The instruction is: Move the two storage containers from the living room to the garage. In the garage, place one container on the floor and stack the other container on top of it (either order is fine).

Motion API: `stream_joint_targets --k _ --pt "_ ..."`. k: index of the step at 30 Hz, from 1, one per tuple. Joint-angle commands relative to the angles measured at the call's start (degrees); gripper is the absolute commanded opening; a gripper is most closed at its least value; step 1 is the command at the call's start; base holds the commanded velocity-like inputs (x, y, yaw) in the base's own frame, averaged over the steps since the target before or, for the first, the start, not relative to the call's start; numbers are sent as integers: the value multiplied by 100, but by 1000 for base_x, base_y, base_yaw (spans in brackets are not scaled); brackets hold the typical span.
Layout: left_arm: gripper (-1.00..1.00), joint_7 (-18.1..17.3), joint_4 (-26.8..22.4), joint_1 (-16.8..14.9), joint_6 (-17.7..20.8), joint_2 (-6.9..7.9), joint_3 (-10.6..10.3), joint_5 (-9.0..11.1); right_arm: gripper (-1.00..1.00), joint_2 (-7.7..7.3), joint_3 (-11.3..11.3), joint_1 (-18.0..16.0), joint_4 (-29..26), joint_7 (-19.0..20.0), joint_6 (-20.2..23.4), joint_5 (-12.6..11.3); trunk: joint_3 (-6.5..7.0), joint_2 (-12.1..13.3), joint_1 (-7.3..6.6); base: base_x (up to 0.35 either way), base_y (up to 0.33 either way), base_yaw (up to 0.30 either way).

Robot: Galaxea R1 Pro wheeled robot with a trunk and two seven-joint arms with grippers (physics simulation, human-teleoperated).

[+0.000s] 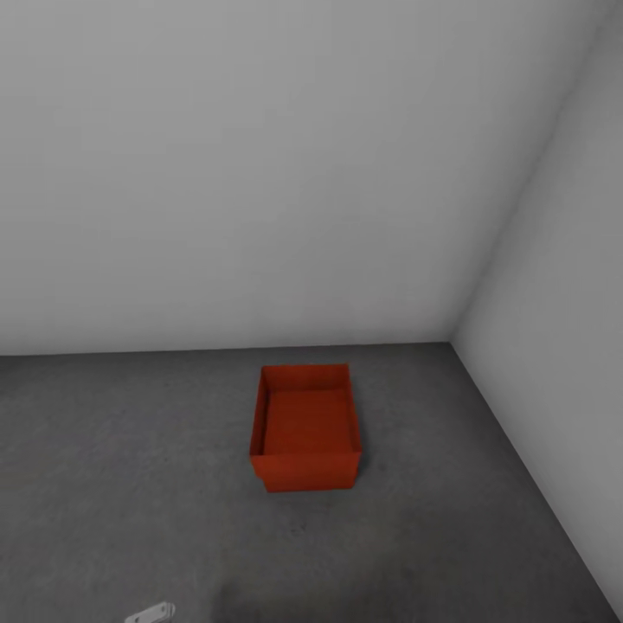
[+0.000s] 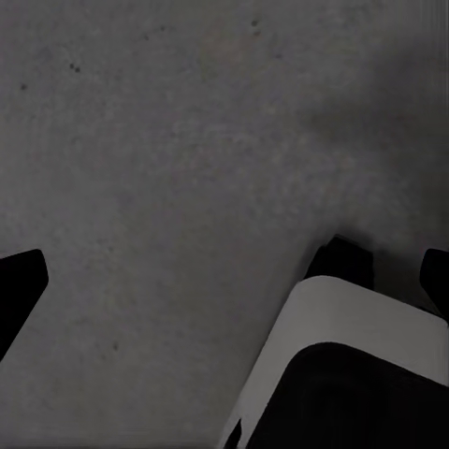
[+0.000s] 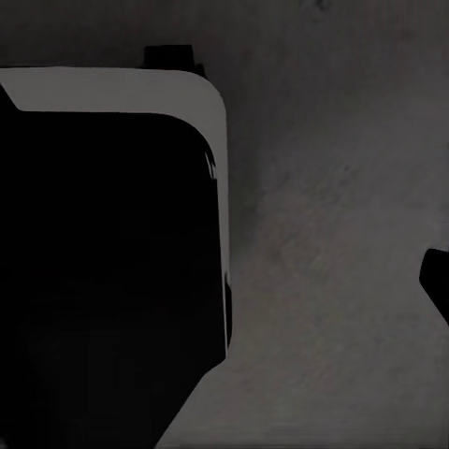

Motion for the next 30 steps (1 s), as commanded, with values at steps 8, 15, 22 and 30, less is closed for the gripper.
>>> stream_joint_targets --k 8,15,22,30 --pt "100 11 -2 -1 -53 9 -16 24 100 -12 -44 -6 9 -38 0 26 -4 -3 -1 -14 0 0" --pt "100 13 -2 -1 -57 -4 -24 9 100 -1 -39 -7 9 -59 -2 30 -4 -3 -1 0 0 0" --pt "100 10 -6 -1 -56 -7 -19 10 100 -5 -40 -6 9 -61 5 31 86 198 -110 0 0 0" --pt "100 5 -2 -1 -55 -11 -20 9 100 -17 -39 -6 9 -61 6 32 193 438 -242 0 0 0"
